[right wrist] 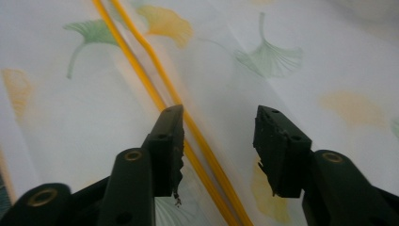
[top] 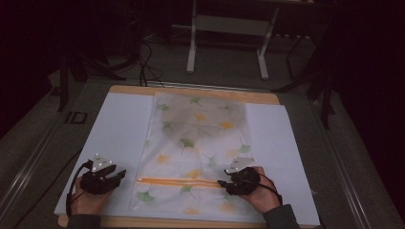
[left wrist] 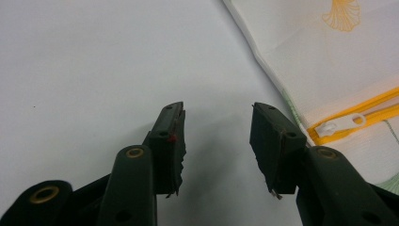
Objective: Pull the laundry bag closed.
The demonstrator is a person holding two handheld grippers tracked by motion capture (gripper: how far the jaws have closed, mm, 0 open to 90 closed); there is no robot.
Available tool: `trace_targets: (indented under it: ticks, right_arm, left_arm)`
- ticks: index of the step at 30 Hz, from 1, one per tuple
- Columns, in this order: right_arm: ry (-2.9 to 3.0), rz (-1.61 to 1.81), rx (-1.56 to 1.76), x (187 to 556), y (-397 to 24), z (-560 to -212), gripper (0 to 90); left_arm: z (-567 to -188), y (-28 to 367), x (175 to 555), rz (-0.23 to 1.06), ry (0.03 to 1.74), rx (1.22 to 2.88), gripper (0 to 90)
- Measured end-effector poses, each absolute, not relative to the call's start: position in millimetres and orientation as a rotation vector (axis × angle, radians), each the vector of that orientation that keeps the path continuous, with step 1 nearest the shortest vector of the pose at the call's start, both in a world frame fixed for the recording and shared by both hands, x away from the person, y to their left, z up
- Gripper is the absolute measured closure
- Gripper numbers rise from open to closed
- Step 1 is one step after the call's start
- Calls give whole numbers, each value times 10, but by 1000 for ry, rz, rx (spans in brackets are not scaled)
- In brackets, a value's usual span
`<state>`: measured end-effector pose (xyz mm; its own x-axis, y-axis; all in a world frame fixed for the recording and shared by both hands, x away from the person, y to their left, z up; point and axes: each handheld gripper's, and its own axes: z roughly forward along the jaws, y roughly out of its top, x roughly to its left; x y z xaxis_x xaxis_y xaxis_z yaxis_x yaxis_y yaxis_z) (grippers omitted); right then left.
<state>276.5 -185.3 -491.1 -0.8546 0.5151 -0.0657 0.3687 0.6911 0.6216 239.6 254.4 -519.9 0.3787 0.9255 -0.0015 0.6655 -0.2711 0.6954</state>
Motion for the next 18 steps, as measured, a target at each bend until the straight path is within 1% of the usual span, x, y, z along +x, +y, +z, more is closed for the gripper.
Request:
trace_targets:
  ticks: [4, 7, 11, 14, 18]
  right_arm:
    - [2684, 882, 668, 2810, -1746, -4893, 512]
    - [2706, 861, 643, 2842, -1653, -4886, 486]
    - [2726, 838, 609, 2869, -1564, -4875, 489]
    - [2735, 812, 559, 2887, -1449, -4859, 509]
    - [2739, 795, 517, 2904, -1346, -4840, 498]
  left_arm:
    - [-5208, 2565, 2403, 523, 1369, 2022, 574]
    - [-5203, 2575, 2405, 534, 1363, 2019, 574]
    - [-5209, 2576, 2408, 517, 1362, 2015, 583]
    - [-5212, 2583, 2411, 511, 1361, 2014, 594]
    - [-5208, 2589, 2403, 523, 1359, 2017, 592]
